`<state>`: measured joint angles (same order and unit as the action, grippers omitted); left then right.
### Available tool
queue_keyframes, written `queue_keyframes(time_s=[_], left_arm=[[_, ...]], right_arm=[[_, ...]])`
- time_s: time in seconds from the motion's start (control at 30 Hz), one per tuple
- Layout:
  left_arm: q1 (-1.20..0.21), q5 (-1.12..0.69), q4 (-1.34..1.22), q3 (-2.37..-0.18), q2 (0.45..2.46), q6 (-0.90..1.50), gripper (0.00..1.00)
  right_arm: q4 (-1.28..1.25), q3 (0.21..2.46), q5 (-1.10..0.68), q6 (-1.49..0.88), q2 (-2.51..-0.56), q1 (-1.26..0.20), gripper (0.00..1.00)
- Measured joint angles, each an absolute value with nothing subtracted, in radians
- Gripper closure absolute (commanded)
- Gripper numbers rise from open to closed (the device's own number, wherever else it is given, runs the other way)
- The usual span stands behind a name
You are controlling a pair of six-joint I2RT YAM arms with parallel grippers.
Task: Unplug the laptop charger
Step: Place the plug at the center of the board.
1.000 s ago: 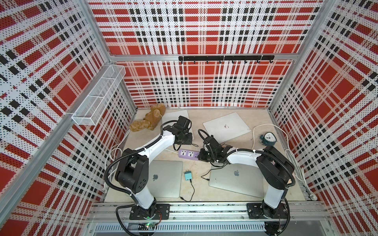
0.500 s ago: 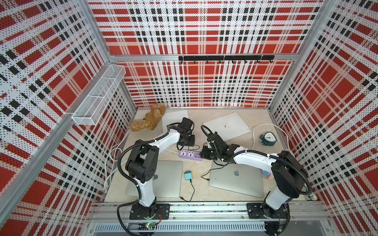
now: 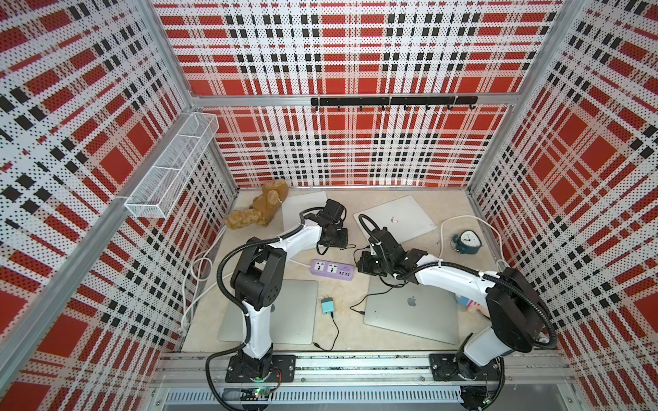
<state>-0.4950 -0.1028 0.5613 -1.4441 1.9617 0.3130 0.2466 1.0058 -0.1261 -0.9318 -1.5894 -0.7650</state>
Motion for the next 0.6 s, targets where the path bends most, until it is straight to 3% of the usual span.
queue_keyframes(time_s=[0.37,0.47,0.6], left_arm=[[-0.480,-0.112,0.449,-1.301,1.922,0.301,0.82],[-0.474,-0.124,0.380,-1.242,1.897,0.288,0.73],[-0.468,-0.140,0.308,-1.182,1.871,0.274,0.70]], right_arm=[[0.251,1.005,-0.127,-0.917,-1.589,-0.762,1.00],[0.250,1.002,-0.126,-0.916,-1.589,-0.762,1.00],[0.250,0.991,-0.126,-0.912,-1.589,-0.762,1.00]])
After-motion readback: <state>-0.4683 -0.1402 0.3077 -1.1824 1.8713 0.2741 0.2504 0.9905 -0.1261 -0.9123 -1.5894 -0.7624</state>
